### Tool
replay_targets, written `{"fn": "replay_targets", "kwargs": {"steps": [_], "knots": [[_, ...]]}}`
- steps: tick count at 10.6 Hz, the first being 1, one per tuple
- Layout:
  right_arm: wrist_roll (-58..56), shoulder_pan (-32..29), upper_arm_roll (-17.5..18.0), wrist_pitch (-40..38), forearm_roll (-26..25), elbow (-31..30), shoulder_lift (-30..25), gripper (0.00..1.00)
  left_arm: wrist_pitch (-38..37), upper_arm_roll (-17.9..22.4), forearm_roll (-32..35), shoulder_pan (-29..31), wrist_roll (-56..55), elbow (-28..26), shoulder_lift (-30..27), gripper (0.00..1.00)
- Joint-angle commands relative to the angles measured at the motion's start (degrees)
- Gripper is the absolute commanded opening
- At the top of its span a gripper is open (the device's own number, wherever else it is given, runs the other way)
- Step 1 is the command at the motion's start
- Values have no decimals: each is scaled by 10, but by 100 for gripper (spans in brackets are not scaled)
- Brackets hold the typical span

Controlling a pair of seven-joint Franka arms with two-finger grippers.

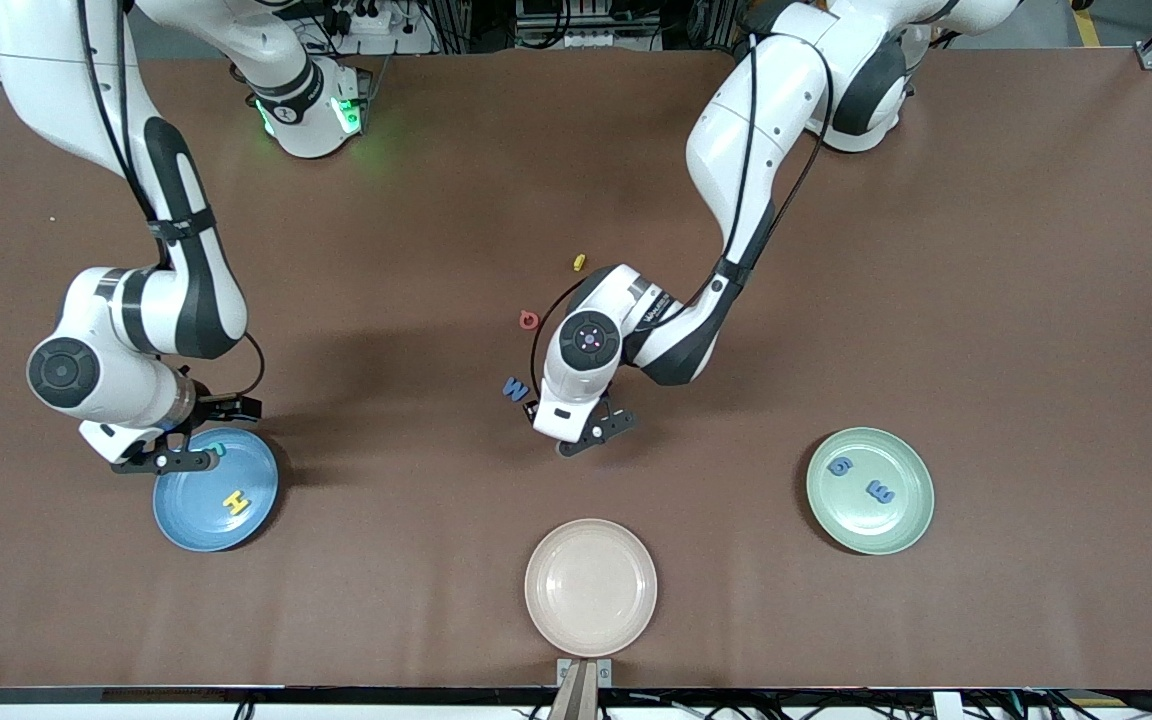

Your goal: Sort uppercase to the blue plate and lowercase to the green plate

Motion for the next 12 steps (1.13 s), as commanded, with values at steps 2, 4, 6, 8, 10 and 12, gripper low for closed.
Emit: {"fn": "replay_targets", "kwargs": {"steps": [2, 4, 6, 8, 10, 12], "knots": [[-14, -7, 4, 11, 1, -13, -9, 100, -7, 12, -16, -10, 6, 27, 15, 58], [-14, -6, 4, 11, 1, -13, -9, 100, -7, 12, -16, -10, 5, 27, 19, 53], [-14, -6, 4, 11, 0, -13, -9, 100, -7, 12, -15, -14, 5, 27, 19, 43], [-13, -5, 4, 11, 1, -13, -9, 100, -6, 12, -16, -13, 5, 27, 19, 11], [-12, -2, 4, 11, 8, -13, -9, 100, -6, 13, -15, -13, 5, 27, 18, 0], [-12, 5, 4, 9, 29, -13, -9, 100, -15, 12, -15, 2, 8, 26, 9, 0]]}}
